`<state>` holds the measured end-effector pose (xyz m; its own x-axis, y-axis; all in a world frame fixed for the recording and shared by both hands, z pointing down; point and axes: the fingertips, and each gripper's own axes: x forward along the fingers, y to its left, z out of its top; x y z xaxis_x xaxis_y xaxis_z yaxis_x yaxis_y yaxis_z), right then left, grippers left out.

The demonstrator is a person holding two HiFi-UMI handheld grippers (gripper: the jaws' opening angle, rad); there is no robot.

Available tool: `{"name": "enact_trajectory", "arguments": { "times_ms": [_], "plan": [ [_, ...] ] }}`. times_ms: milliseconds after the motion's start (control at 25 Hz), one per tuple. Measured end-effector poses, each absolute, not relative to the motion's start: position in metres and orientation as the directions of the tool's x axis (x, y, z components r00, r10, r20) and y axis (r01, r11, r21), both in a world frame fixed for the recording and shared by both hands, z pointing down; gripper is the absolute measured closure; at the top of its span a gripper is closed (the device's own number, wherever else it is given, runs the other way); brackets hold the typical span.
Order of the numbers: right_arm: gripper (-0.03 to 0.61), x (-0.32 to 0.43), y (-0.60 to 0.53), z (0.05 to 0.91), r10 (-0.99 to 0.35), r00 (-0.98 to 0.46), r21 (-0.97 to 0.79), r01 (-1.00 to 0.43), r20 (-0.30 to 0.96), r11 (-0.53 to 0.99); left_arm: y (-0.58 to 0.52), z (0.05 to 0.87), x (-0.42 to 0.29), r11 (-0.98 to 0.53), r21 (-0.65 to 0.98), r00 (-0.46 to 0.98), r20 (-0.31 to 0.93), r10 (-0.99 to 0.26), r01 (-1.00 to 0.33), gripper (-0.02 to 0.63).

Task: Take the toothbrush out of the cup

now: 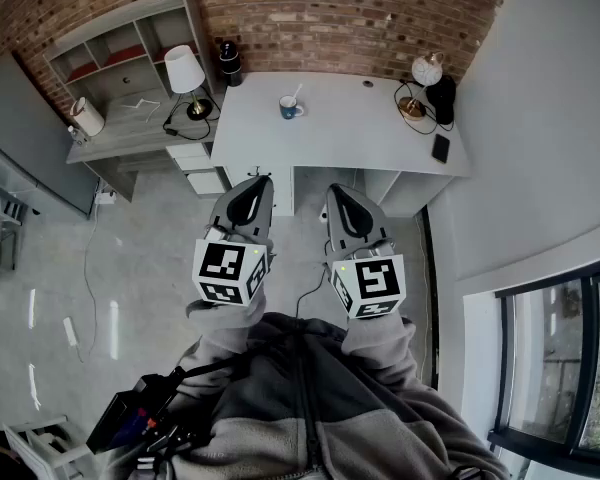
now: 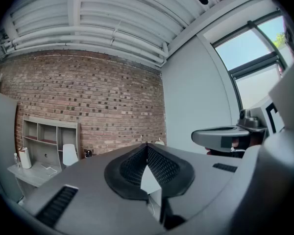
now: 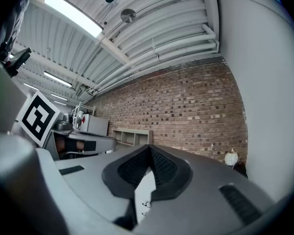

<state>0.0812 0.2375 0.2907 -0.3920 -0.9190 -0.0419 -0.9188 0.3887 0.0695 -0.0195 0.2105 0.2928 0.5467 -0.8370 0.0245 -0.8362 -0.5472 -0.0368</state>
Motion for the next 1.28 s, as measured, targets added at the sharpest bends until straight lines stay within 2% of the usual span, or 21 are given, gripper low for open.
{"name": "enact_trajectory", "arguments": {
  "times_ms": [1280],
  "plan": [
    [0.578,0.084,0.244,0.312,-0.905,-0.424,0.044,-0.905,-0.016,0.423,0.216,0.313,-0.022,-0.504,-0.015,0.503,0.055,-0.863,-0.864,0.609]
  ]
}}
